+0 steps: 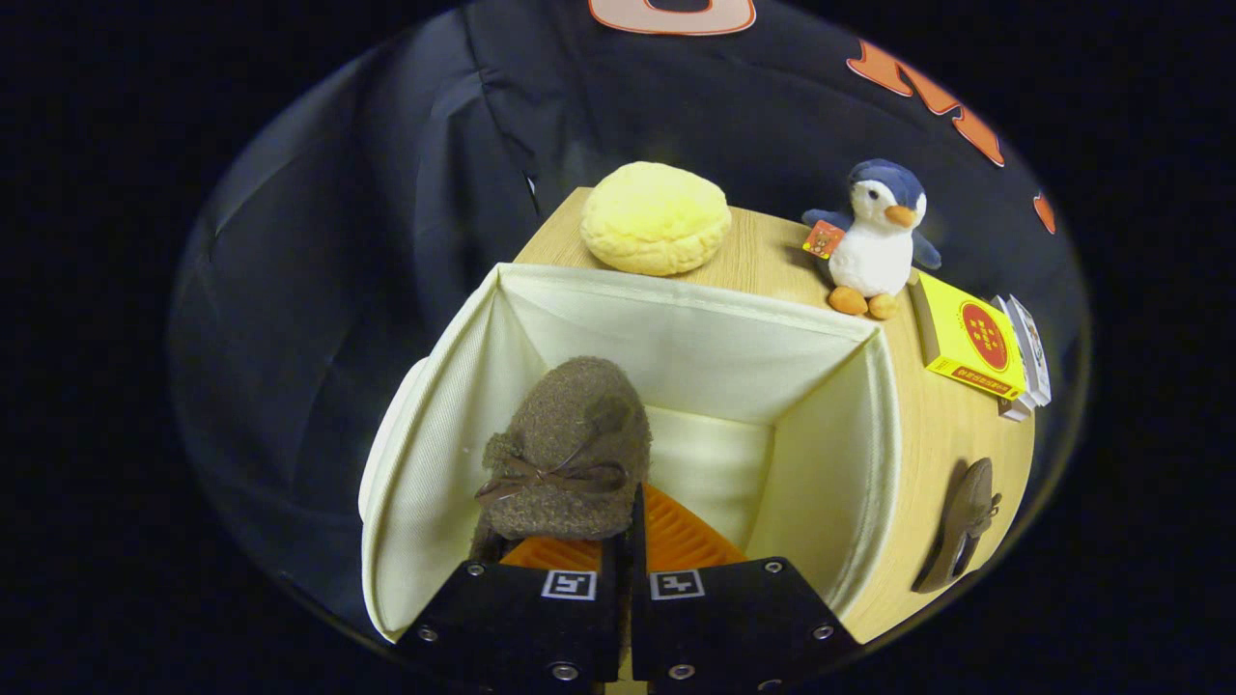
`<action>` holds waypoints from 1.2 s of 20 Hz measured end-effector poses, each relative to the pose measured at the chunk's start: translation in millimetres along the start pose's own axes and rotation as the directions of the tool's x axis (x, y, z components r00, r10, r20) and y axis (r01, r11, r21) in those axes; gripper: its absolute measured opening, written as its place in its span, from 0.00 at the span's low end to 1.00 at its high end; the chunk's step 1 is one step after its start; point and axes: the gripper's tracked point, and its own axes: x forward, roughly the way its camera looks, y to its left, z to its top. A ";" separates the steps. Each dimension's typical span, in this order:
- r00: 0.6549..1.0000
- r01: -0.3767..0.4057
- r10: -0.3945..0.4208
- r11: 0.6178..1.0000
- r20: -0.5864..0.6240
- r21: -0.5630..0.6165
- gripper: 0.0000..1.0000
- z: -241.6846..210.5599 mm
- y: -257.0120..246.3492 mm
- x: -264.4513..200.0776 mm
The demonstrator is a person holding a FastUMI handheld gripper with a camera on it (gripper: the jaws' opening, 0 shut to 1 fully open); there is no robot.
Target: Open the storage box then place both shoes into the box .Put the left shoe in first, then the right shoe, with the right side of both shoes facing outward in a uniform manner.
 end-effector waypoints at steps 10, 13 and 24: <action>0.978 -0.202 0.199 0.978 -0.065 -0.055 0.28 -21.8 32.0 -22.5; 0.961 -0.274 0.275 0.960 0.010 -0.061 0.37 -8.1 26.2 -49.4; 0.912 -0.292 0.315 0.949 0.262 -0.123 0.84 -1.2 -105.6 -155.8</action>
